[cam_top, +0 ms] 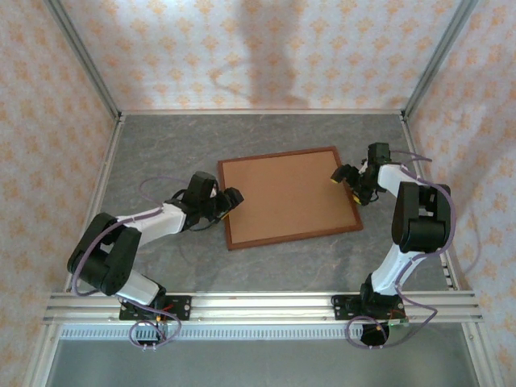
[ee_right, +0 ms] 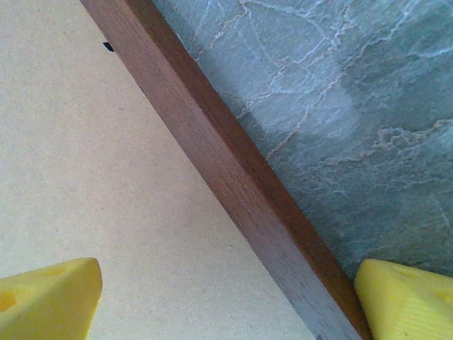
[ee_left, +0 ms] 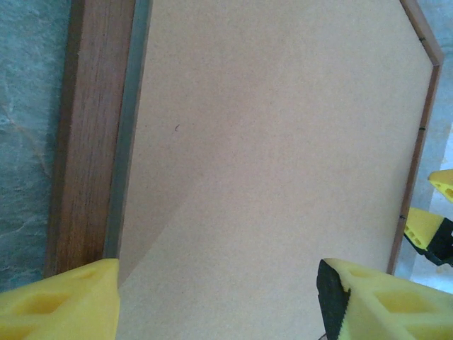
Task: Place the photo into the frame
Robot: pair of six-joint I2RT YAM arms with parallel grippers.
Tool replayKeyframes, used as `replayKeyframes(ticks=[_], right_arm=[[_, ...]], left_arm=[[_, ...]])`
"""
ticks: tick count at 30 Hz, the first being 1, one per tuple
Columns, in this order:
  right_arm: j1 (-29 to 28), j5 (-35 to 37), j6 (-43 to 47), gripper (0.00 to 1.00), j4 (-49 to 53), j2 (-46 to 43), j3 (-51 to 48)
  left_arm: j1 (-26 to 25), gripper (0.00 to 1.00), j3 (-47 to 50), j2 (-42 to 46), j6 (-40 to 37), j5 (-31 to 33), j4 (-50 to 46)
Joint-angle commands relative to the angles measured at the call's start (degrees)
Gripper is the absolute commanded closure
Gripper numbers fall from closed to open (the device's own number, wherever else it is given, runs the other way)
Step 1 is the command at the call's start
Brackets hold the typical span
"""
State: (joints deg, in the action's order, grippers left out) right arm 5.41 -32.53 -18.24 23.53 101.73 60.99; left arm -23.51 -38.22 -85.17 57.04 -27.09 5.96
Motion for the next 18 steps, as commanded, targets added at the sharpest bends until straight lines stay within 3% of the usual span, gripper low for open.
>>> replayKeyframes(ticks=[1,18], right_arm=[[-1.58,-2.32,-1.43,0.07,2.6,1.73,-1.16],[-2.25,-3.5,-2.05,0.07,2.04,1.32,-1.49]], left_arm=[[-1.77,0.32,-0.64,2.53,1.84,-10.89,12.64],[-2.71,0.33,-2.07,-4.79,1.38,-12.15,14.37]])
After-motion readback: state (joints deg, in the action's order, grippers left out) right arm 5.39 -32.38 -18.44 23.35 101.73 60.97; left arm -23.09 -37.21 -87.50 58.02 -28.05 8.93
